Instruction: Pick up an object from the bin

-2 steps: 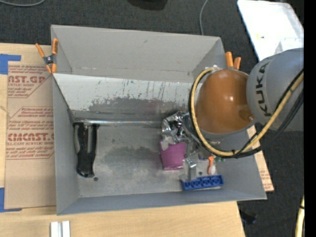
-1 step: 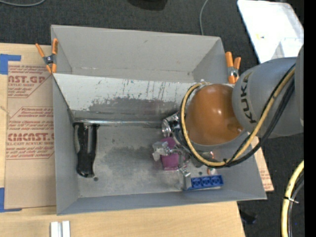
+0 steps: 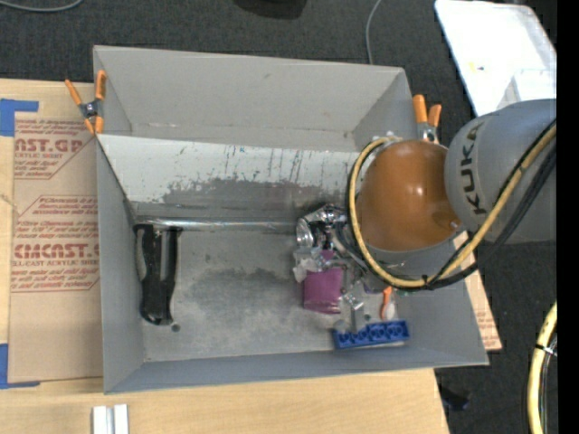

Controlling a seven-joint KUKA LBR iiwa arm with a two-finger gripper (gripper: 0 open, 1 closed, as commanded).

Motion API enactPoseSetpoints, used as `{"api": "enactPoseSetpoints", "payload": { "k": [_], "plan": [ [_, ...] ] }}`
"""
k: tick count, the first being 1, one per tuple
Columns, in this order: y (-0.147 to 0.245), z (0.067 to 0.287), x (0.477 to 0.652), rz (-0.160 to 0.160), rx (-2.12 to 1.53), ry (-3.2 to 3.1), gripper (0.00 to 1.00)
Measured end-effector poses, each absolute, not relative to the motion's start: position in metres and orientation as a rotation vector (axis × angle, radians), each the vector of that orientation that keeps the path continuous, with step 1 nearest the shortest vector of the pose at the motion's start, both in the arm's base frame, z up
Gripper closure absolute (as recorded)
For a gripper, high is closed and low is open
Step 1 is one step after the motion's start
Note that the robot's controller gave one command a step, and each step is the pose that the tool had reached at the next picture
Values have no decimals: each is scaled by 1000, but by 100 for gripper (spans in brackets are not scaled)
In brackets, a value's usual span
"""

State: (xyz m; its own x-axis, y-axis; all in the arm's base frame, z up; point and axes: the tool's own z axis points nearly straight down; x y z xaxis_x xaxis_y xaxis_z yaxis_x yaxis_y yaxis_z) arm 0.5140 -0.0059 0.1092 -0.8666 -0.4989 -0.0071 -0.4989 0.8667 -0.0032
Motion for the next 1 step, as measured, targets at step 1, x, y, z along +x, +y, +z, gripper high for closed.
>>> {"api": "enactPoseSetpoints", "payload": {
  "k": [1],
  "plan": [
    [-5, 131, 505, 4, -381, 3115, 0]
  ]
}}
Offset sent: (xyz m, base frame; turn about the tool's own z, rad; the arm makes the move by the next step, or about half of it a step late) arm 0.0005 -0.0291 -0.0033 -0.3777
